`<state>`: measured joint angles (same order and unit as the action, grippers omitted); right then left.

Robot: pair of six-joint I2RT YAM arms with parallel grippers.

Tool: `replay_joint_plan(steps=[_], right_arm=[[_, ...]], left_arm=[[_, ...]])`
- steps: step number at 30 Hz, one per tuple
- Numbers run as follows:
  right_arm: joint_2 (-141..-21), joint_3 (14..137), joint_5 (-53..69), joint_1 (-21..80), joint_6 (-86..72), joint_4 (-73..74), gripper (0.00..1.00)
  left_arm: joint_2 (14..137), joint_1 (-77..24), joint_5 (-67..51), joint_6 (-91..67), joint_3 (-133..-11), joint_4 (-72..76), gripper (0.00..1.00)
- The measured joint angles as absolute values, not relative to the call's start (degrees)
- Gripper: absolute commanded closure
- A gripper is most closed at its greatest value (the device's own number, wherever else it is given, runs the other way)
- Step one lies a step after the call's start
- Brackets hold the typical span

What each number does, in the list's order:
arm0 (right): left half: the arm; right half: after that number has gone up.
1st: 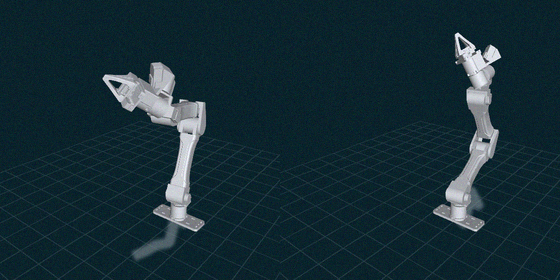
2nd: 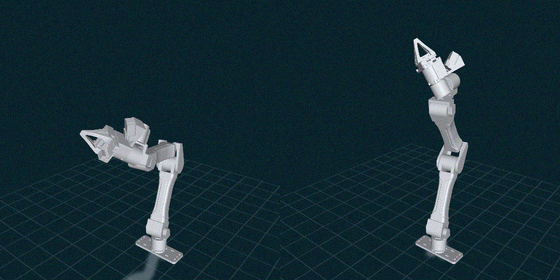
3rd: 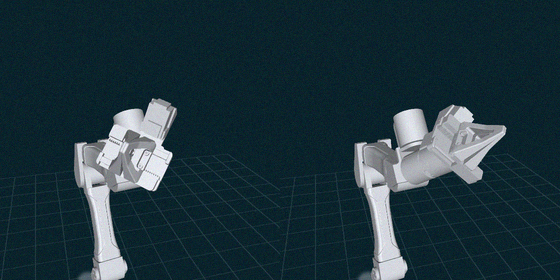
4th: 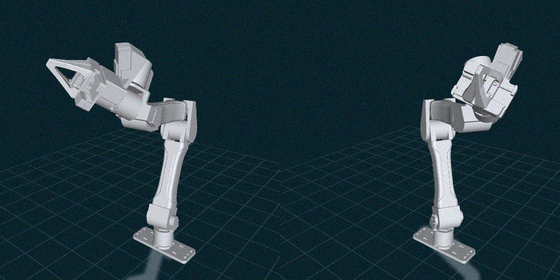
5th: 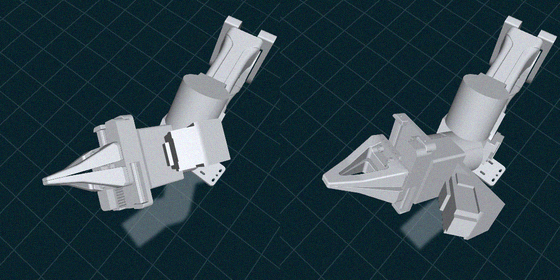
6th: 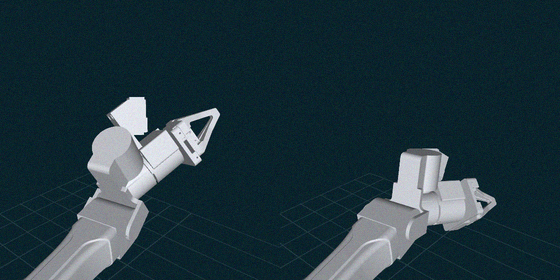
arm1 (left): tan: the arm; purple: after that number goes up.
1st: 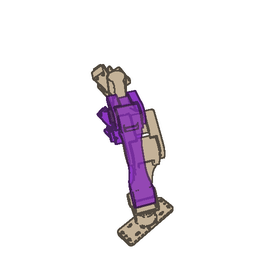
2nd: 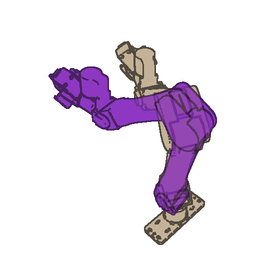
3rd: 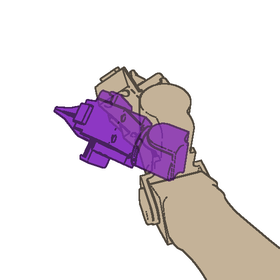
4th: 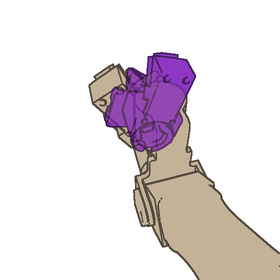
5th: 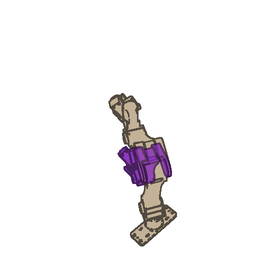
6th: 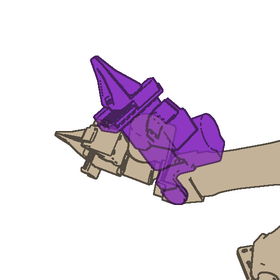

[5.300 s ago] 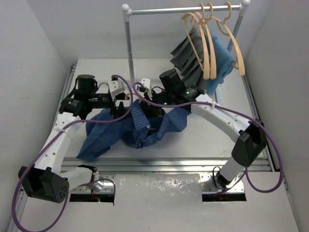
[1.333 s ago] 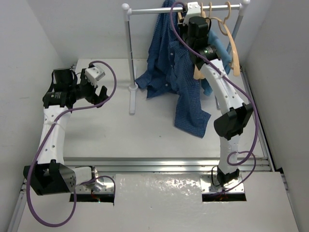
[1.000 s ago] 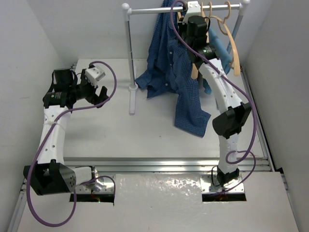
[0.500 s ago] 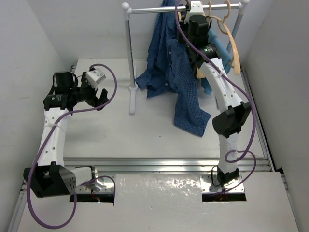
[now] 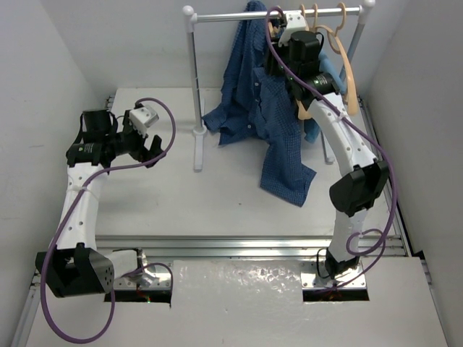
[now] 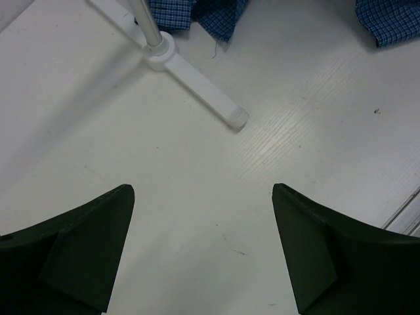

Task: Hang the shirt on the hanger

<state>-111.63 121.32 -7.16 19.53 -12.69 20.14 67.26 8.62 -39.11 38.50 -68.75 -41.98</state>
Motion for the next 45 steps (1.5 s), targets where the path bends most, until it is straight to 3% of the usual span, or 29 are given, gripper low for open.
replay_joint_plan(steps=[5,12,18,23,30,38,45], right_arm=[[-110.6,121.1,-4.7,19.8,-11.8,21.1,0.34],[-105.3,118.1,-1.9,22.1,-9.5,22.2,0.13],[-94.3,110.7,-0.4,24.8,-5.8,20.4,0.03],[-82.0,99.8,5.5,25.7,-4.5,16.8,0.03],[-67.2,72.3,18.0,26.4,-3.7,12.3,0.03],[-63.2,40.6,14.3,27.9,-4.8,12.5,0.01],[-58.4,25.7,7.4,27.8,-5.8,7.0,0.01]], left_arm=[[67.3,8.6,-39.3,38.5,-68.4,-41.8,0.16],[67.3,8.6,-39.3,38.5,-67.8,-41.8,0.16],[67.3,8.6,-39.3,38.5,-67.5,-41.6,0.16],[67.3,8.6,-39.3,38.4,-67.3,-41.3,0.16],[66.9,8.6,-39.2,36.1,-64.0,-39.6,0.17],[54.1,8.6,-37.2,33.3,-48.9,-30.4,0.16],[47.3,8.6,-29.4,27.2,-35.6,-18.9,0.16]])
